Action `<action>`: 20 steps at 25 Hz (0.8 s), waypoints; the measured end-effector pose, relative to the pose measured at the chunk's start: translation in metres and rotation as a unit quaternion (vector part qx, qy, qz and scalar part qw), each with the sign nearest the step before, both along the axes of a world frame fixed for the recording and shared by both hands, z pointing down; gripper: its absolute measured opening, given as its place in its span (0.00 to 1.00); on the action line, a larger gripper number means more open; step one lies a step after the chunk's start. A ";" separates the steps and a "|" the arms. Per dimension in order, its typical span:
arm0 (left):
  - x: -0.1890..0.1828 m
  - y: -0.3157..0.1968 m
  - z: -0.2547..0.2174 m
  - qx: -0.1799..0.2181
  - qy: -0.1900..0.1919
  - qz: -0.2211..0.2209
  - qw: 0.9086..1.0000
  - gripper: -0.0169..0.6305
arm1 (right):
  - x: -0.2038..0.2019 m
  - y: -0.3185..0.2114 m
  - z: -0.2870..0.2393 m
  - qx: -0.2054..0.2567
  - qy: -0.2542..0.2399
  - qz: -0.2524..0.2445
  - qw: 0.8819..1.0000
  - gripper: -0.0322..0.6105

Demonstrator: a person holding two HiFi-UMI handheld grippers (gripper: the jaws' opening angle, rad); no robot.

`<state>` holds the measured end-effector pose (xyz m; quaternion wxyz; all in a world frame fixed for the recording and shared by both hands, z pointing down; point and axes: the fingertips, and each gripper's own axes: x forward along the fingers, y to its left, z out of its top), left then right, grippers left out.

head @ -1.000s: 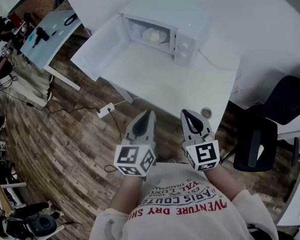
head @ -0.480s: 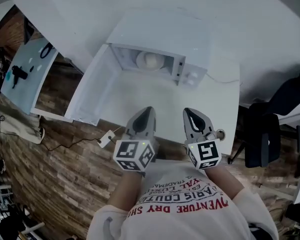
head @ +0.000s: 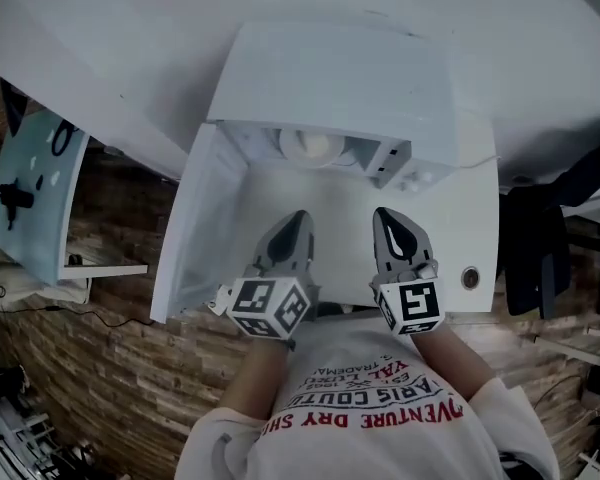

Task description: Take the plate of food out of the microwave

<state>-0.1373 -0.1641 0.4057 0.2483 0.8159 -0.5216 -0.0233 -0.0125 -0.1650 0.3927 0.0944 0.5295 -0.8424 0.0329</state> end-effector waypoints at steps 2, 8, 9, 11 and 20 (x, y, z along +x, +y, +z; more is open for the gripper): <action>0.001 -0.010 0.014 -0.012 0.010 0.007 1.000 0.04 | 0.000 -0.011 0.013 -0.018 0.007 0.007 1.000 0.05; -0.001 -0.044 0.052 -0.035 0.039 0.010 0.999 0.04 | -0.004 -0.043 0.046 -0.064 0.003 0.007 0.998 0.05; -0.002 -0.051 0.058 -0.039 0.049 0.008 0.998 0.04 | -0.006 -0.049 0.050 -0.071 0.002 0.005 0.997 0.05; -0.005 -0.065 0.073 -0.054 0.083 -0.001 0.995 0.04 | -0.012 -0.059 0.059 -0.081 0.003 -0.001 0.997 0.05; -0.013 -0.118 0.125 -0.134 0.242 -0.054 0.959 0.17 | -0.018 -0.089 0.079 -0.095 0.018 -0.011 0.995 0.05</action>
